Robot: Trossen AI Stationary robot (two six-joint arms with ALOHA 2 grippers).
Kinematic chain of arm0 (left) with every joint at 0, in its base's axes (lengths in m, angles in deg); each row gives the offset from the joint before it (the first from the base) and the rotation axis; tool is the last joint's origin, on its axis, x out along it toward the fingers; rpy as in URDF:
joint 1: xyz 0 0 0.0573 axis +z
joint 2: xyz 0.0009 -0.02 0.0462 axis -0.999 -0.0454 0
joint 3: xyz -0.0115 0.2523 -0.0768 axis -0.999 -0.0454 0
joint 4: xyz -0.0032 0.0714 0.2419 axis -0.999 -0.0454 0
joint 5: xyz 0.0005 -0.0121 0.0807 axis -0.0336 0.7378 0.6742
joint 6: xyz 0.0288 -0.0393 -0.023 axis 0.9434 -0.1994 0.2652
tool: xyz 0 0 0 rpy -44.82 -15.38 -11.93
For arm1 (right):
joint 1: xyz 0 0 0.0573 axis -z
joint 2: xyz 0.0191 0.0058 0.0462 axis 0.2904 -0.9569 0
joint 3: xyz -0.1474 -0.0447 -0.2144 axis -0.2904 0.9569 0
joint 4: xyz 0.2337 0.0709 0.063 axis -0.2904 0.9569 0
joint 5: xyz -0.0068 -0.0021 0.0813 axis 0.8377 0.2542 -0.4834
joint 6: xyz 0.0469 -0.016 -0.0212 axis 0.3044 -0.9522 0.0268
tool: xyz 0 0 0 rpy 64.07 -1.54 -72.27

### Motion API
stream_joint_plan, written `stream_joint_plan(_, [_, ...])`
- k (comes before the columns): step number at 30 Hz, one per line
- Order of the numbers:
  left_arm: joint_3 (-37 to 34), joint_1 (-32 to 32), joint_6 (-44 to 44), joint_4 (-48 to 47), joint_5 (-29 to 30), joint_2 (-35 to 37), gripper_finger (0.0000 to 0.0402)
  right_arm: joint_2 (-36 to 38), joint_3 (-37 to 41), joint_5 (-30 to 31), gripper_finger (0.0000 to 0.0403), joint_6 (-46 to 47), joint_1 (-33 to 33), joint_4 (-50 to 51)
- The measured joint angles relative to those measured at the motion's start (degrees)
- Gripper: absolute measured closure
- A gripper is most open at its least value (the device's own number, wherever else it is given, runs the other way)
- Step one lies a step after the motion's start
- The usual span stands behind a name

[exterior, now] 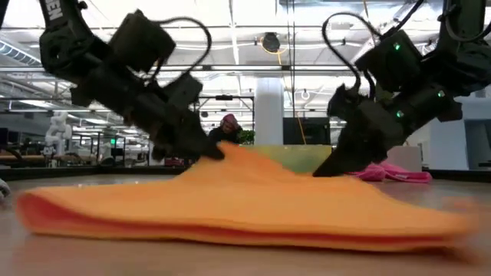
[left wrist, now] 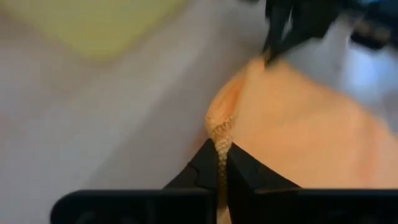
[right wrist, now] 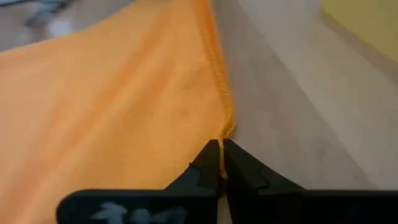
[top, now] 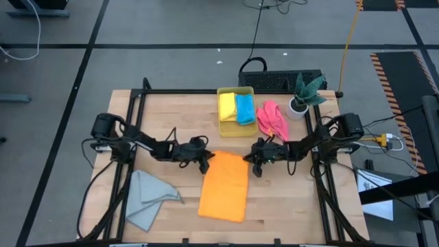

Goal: Fold microfiber towels
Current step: Fold the orange microfiber towel

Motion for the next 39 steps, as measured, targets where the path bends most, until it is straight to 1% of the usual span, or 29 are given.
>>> stream_joint_plan(5, [0.02,-0.38,9.71,-0.31,5.56,5.9,0.0395,6.41,-0.07,7.26,0.0399,-7.94,-0.12,-0.58])
stream_joint_plan(8, [0.04,-1.4,15.84,-0.3,6.73,9.09,0.0391,11.45,-0.07,10.14,0.0401,-12.76,-1.11,-1.16])
stream_joint_plan(12, [0.06,-5.21,22.13,-0.56,7.4,11.35,0.0392,17.01,-0.09,11.31,0.0401,-17.32,-4.15,-0.88])
stream_joint_plan(16, [0.07,-11.36,27.28,-1.48,11.0,11.38,0.0394,18.67,-0.11,11.25,0.0402,-18.58,-9.33,2.16])
stream_joint_plan(20, [0.09,-17.57,27.53,-6.85,17.69,11.38,0.0395,16.15,-0.11,11.06,0.0402,-16.58,-15.37,2.81])
stream_joint_plan(23, [0.17,-21.25,28.76,-8.71,19.27,11.38,0.0396,12.05,-0.26,9.92,0.0402,-15.32,-18.98,-0.97])
stream_joint_plan(26, [0.17,-23.91,31.09,-9.6,18.85,11.38,0.0389,7.03,-1.32,9.85,0.0402,-14.84,-21.42,-6.02])
stream_joint_plan(28, [0.17,-25.2,32.77,-10.09,18.12,11.38,0.0391,4.15,-3.07,9.28,0.0402,-14.75,-22.33,-6.55])
stream_joint_plan(32, [0.11,-27.33,34.68,-10.5,14.33,11.38,0.0396,-0.8,-7.57,6.52,0.0402,-15.71,-23.34,-5.91])
stream_joint_plan(34, [0.11,-28.32,33.36,-11.25,13.65,11.38,0.039,-2.14,-9.43,5.22,0.0402,-16.38,-23.83,-4.6])
stream_joint_plan(36, [0.11,-29.52,31.96,-11.56,13.59,11.38,0.0386,-2.76,-10.65,5.32,0.0402,-16.94,-24.59,-3.02])
stream_joint_plan(39, [0.11,-31.62,31.59,-11.35,13.46,11.35,0.0393,-2.88,-11.47,5.4,0.0402,-16.81,-25.33,-2.12])
